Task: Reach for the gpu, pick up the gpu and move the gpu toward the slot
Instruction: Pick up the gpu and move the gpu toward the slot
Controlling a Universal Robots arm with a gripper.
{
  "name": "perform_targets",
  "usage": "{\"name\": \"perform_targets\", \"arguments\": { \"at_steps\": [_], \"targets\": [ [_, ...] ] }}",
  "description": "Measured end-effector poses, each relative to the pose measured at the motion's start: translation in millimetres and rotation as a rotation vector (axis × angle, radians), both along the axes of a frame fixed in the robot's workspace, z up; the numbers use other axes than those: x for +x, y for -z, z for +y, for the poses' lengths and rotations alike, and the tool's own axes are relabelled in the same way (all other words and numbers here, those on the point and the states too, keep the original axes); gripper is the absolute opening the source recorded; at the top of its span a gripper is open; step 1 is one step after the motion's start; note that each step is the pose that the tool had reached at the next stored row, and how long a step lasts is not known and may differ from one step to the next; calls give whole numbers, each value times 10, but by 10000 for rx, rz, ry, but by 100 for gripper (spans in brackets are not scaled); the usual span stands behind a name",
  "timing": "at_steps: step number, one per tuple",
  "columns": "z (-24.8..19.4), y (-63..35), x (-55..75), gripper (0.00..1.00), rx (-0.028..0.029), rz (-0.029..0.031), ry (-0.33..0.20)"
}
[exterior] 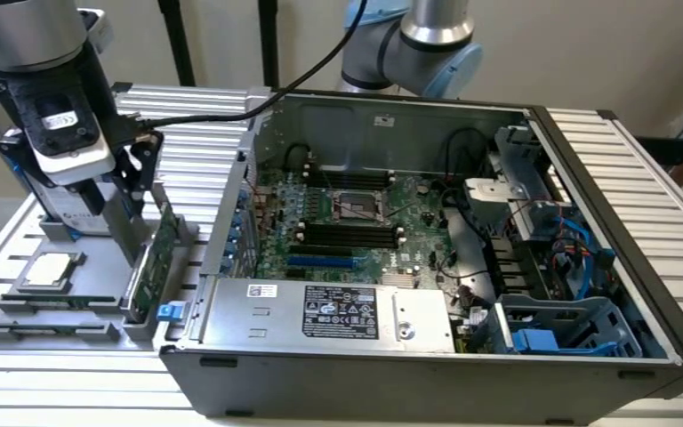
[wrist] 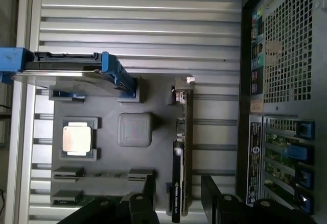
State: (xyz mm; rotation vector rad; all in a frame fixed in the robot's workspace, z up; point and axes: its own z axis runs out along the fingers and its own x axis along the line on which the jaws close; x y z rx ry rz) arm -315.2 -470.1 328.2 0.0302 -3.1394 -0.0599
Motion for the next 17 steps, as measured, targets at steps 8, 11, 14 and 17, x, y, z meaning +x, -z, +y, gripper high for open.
{"name": "perform_targets", "arguments": {
  "at_steps": [8,11,14,17],
  "targets": [
    [-9,146,-1,48,0,-23,2],
    [-25,201,-1,48,0,-36,8],
    [-48,254,-1,48,-1,-43,21],
    [-68,310,5,48,0,-49,31]
  ]
}}
